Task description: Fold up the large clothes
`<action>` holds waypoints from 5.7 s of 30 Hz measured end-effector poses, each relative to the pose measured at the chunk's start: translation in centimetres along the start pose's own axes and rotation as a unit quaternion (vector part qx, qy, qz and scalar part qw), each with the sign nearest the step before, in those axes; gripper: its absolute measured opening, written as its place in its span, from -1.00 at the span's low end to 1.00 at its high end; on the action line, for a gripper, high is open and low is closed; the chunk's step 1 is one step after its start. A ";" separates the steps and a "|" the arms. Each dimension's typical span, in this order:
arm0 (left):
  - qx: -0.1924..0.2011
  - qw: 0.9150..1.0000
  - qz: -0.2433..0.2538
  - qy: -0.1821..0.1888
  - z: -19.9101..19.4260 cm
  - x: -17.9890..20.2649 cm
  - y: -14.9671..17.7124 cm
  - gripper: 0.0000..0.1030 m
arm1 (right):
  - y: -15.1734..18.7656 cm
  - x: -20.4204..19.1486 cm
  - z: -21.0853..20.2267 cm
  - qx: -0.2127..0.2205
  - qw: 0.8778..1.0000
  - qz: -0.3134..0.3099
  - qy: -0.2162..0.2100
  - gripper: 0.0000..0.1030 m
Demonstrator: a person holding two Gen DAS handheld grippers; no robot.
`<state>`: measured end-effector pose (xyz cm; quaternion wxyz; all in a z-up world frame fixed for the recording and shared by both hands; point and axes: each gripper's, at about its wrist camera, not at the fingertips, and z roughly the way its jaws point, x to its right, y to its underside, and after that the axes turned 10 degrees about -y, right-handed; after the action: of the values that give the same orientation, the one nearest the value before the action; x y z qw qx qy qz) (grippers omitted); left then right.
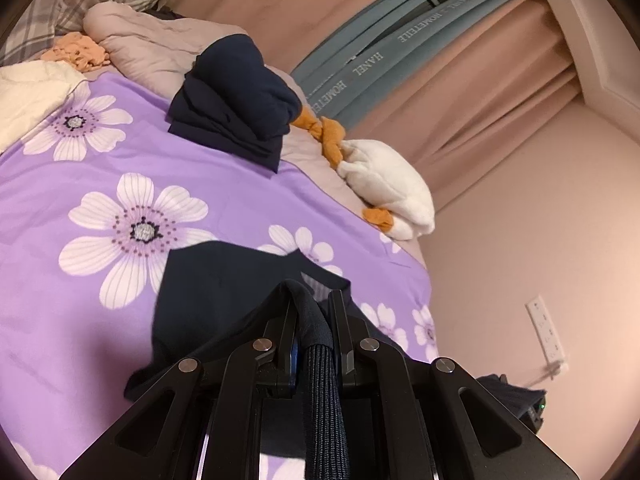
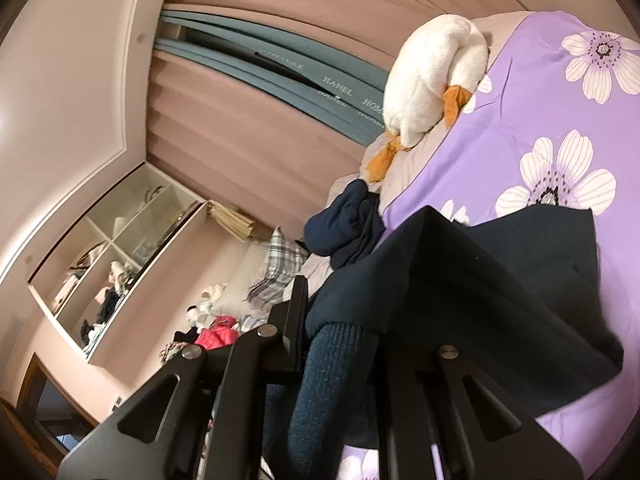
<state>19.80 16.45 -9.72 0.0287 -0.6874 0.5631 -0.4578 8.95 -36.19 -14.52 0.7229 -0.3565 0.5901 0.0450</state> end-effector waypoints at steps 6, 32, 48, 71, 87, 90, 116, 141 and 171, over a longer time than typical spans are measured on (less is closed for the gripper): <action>0.001 1.000 0.001 -0.013 2.8 0.0 -1.9 -0.83 | -2.2 1.9 1.7 0.006 1.000 0.003 0.026 -0.76; -0.101 0.986 -0.013 -0.134 18.8 -3.2 -3.6 -0.83 | -4.1 14.3 8.0 -0.027 0.987 0.059 0.146 -0.74; -0.149 0.967 -0.028 -0.204 26.4 -4.2 -5.0 -0.83 | -6.2 20.8 10.7 -0.027 0.971 0.123 0.204 -0.69; -0.083 0.975 -0.008 -0.206 24.1 -4.7 -8.5 0.32 | -10.5 16.8 12.2 -0.034 0.975 0.038 0.217 0.38; -0.149 0.957 0.190 -0.162 26.6 1.2 1.4 0.32 | -0.5 13.8 33.5 -0.396 0.823 -0.333 0.235 0.17; -0.153 0.953 0.203 -0.164 27.0 1.4 2.0 0.32 | -0.4 14.9 34.9 -0.421 0.809 -0.337 0.236 0.17; -0.131 0.950 0.213 -0.187 25.0 1.1 2.7 0.32 | -1.5 13.4 34.2 -0.332 0.819 -0.368 0.289 -0.39; -0.085 0.929 0.281 -0.226 17.0 0.1 11.8 0.59 | 8.4 10.7 14.4 -0.328 0.810 -0.324 0.363 -0.26; -0.081 0.930 0.254 -0.253 14.5 -1.3 12.1 0.60 | 5.8 11.5 5.1 -0.248 0.835 -0.247 0.425 -0.18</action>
<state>20.43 6.19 -25.56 0.2292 -0.6145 0.7281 -0.1993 13.74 -33.08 -27.19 0.2749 -0.6418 0.7009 -0.1458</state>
